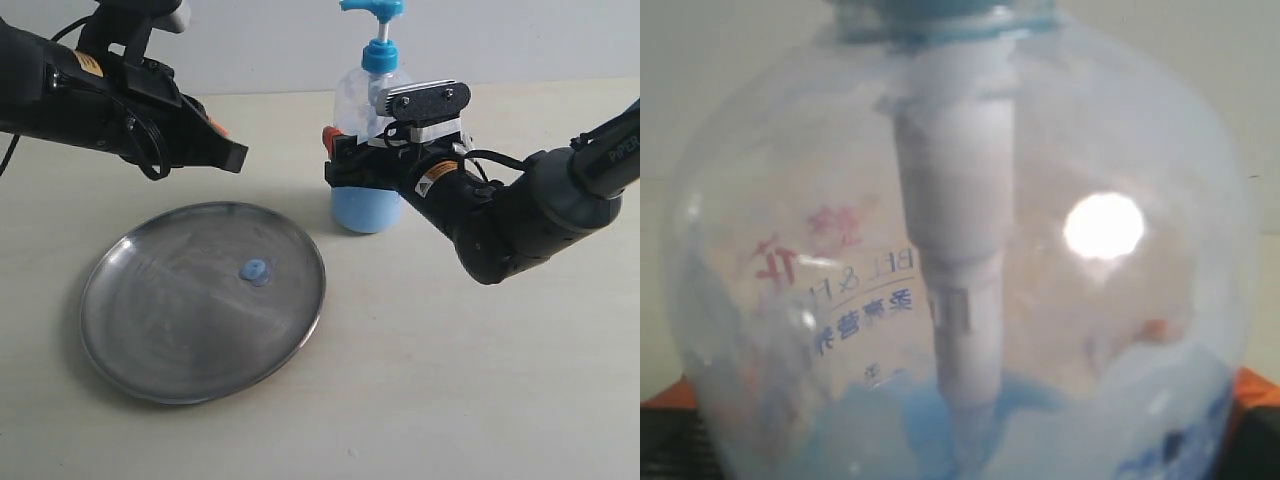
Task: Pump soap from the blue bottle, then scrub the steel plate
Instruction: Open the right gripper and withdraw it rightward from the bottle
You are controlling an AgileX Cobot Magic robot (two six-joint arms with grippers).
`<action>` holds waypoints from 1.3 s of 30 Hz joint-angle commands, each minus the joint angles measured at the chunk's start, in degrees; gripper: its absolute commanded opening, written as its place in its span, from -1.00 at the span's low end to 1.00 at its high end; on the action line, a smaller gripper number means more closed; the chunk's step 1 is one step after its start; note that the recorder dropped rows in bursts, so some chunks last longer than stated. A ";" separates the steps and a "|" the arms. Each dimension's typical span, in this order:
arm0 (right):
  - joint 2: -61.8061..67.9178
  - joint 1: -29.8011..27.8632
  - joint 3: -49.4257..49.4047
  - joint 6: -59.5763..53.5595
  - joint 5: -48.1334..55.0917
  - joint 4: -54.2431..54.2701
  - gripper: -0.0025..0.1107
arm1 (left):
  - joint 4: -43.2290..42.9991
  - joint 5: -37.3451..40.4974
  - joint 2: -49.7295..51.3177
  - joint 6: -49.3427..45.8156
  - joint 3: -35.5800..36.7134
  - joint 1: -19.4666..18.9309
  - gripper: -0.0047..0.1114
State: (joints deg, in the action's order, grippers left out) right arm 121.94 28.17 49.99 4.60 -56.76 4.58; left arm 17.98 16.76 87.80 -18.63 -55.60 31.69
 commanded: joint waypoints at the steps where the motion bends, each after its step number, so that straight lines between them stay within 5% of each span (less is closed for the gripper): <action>1: -0.66 0.13 0.35 -0.13 -2.87 -0.54 0.38 | 1.10 -0.56 -0.09 0.34 0.12 0.27 -0.92; 7: -0.66 0.13 0.35 3.41 -2.87 -0.54 0.74 | 1.28 -0.56 -0.09 0.34 0.12 0.27 -0.92; 39: -23.35 0.13 0.30 -3.72 23.63 -0.43 0.75 | 3.80 5.98 -0.09 -0.59 -2.54 0.27 -0.92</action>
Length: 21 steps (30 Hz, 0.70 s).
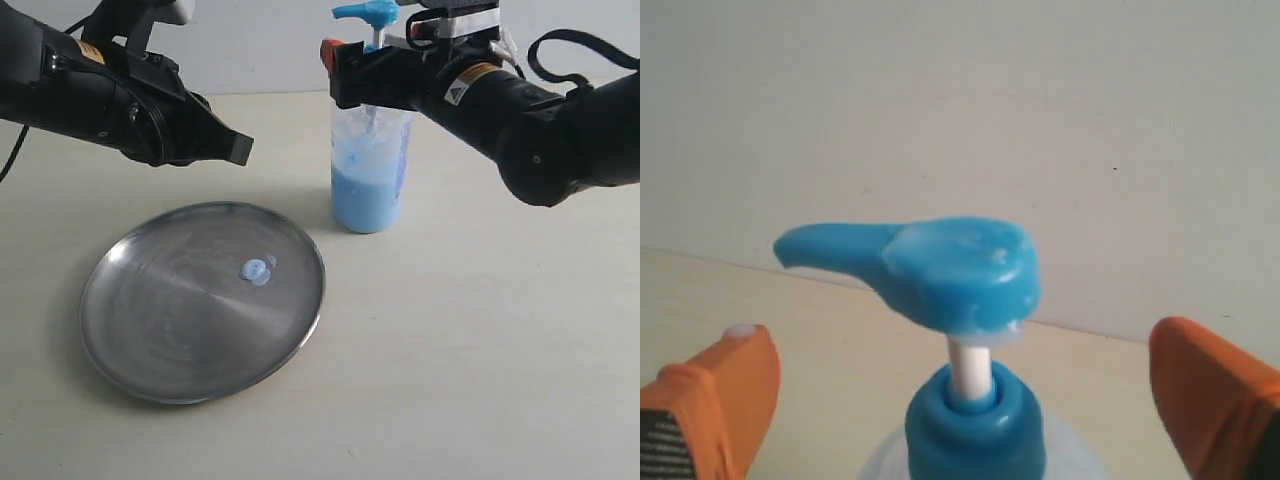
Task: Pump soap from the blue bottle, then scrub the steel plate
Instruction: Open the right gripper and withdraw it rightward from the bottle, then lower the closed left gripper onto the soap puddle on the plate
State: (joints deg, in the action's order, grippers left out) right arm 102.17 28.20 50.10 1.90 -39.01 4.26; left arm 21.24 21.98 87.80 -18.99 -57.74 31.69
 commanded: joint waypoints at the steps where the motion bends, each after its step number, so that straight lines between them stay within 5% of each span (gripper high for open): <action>1: -4.59 0.10 0.19 -1.43 7.79 -0.11 0.75 | 0.55 1.05 -0.09 -0.23 -0.39 0.27 -0.92; 16: -23.12 0.10 0.19 -5.38 50.96 -0.37 0.66 | 0.55 2.05 -0.09 -0.47 -0.39 0.27 -0.92; 21: -28.25 0.10 0.19 -5.31 70.90 -7.18 -0.14 | 0.55 2.68 -0.09 -1.17 -0.39 0.27 -0.92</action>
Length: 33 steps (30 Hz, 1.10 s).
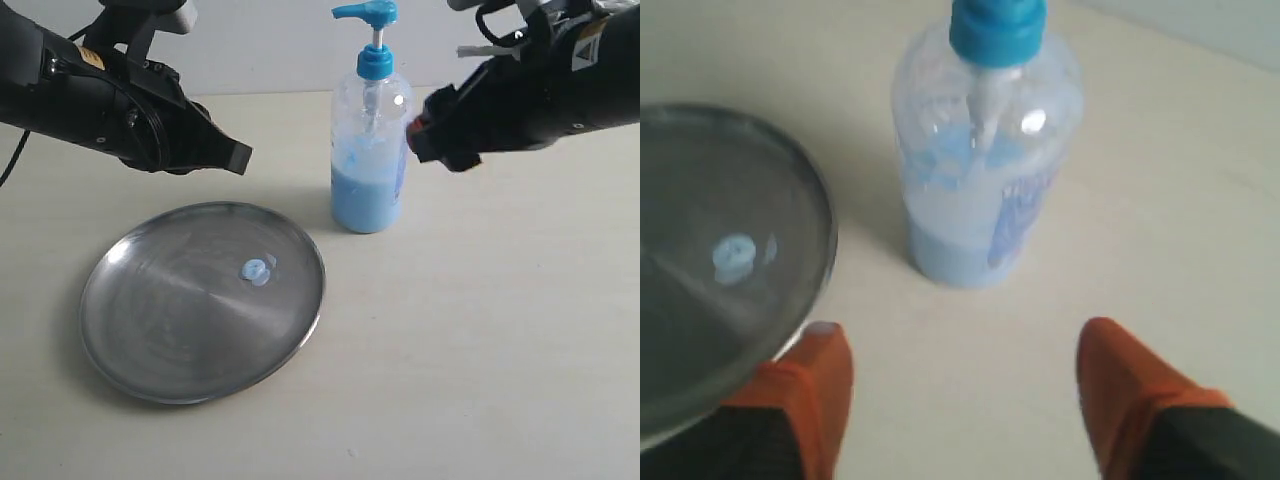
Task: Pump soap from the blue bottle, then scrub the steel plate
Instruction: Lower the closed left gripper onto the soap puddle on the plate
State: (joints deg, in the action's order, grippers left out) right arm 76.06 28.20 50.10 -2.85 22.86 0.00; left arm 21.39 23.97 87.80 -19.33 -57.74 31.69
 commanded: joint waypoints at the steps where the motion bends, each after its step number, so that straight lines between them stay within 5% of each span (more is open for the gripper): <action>1: -2.99 0.10 0.19 -0.57 12.54 -4.14 -0.34 | 0.40 1.32 -0.09 -1.67 -0.39 0.27 -0.92; 5: -5.62 0.10 -2.23 -0.57 16.11 -7.80 -0.79 | 0.40 2.45 0.40 -2.24 -0.39 0.27 -0.92; 8: -7.77 0.10 -4.56 -0.57 15.99 -8.41 -0.95 | 0.40 2.63 1.90 -2.98 -0.39 0.27 -0.92; 25: -26.65 0.10 -23.58 5.36 -2.47 -12.83 -0.96 | 0.40 -2.32 16.75 -6.20 -0.68 0.27 -0.92; 33: -28.05 0.10 -26.38 8.42 -9.54 -12.49 -0.96 | 0.42 3.98 26.76 -6.35 -7.76 0.17 -0.92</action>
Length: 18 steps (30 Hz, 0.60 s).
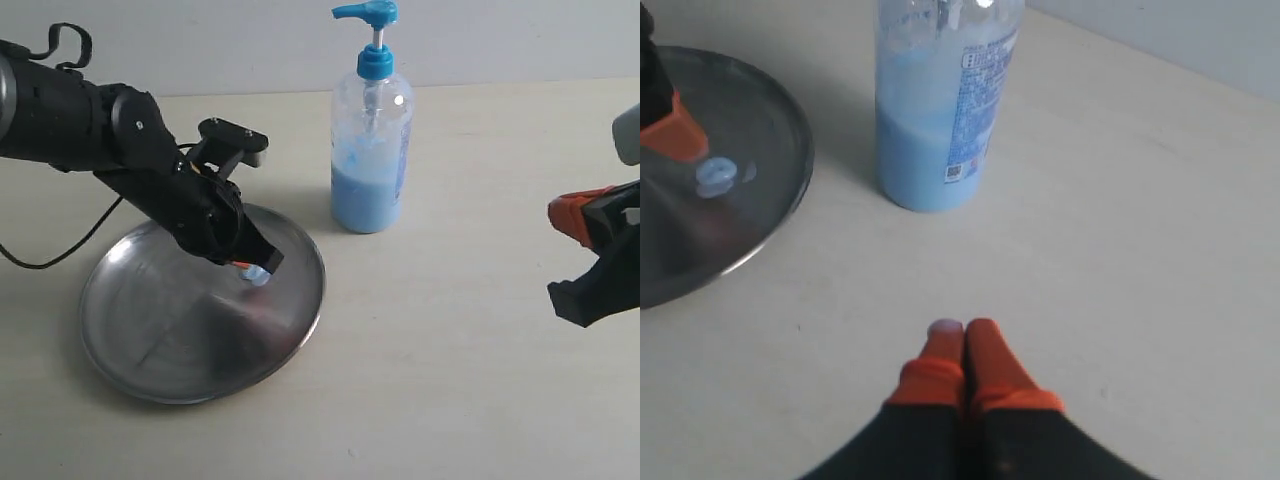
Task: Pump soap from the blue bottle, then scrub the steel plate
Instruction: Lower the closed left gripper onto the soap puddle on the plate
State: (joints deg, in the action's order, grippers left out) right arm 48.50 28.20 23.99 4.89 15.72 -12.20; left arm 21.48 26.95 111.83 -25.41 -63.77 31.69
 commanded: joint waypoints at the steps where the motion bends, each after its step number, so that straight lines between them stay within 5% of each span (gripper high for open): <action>1: -0.49 0.10 -0.26 0.68 -2.48 -0.29 -0.96 | 0.32 0.82 3.34 -0.28 -1.73 0.03 -0.92; 7: -0.49 0.10 -0.26 1.14 -3.94 -0.07 -0.96 | 5.35 0.38 5.89 -1.34 -1.73 -4.76 -0.92; 18: -0.49 0.10 -0.26 1.78 -4.91 0.24 -0.96 | 25.73 3.22 8.06 -18.09 -1.73 -4.74 -0.92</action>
State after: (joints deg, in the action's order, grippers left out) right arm 48.50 28.20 23.86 6.08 11.78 -12.08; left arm 42.83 29.27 118.35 -40.27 -65.53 26.93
